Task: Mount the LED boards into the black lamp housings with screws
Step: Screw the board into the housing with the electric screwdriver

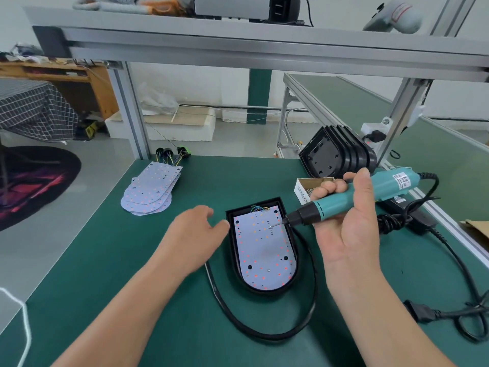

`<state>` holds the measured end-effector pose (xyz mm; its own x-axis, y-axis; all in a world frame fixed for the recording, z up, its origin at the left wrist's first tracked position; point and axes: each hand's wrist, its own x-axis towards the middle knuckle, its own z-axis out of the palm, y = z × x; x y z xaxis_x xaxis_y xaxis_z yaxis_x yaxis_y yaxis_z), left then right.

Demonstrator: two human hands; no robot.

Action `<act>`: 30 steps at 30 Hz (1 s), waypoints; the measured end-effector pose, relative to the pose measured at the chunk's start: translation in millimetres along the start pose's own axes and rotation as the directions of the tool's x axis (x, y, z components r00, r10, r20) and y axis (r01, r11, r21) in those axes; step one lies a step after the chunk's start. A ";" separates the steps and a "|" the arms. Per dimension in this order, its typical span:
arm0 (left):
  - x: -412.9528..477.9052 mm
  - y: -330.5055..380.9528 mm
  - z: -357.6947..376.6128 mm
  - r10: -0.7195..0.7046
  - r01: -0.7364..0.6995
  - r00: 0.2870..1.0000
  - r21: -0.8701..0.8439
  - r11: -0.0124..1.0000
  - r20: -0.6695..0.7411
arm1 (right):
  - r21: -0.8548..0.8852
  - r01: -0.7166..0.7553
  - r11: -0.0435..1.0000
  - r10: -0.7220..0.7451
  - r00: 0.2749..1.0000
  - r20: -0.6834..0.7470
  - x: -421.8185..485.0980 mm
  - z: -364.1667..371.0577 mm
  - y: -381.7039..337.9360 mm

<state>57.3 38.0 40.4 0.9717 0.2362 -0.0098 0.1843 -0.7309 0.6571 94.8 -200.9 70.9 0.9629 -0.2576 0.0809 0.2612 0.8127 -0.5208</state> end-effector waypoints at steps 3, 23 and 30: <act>-5.5 4.4 6.9 -0.010 -0.004 0.996 0.159 0.987 0.084 | -0.022 -0.009 1.000 0.009 1.000 -0.014 5.1 6.8 5.8; -13.0 20.9 21.0 0.038 -0.043 0.996 0.062 0.997 0.081 | -0.318 0.012 0.948 0.016 0.996 0.083 27.8 25.8 57.9; -12.1 18.7 23.1 0.038 -0.043 0.997 0.072 0.996 0.062 | -0.311 0.033 0.950 0.000 0.995 0.104 27.4 24.6 59.7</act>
<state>52.4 6.6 35.3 0.9854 0.1675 -0.0317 0.1527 -0.7846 0.6009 138.5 -146.6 62.9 0.9647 -0.2022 0.1690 0.2584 0.6007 -0.7565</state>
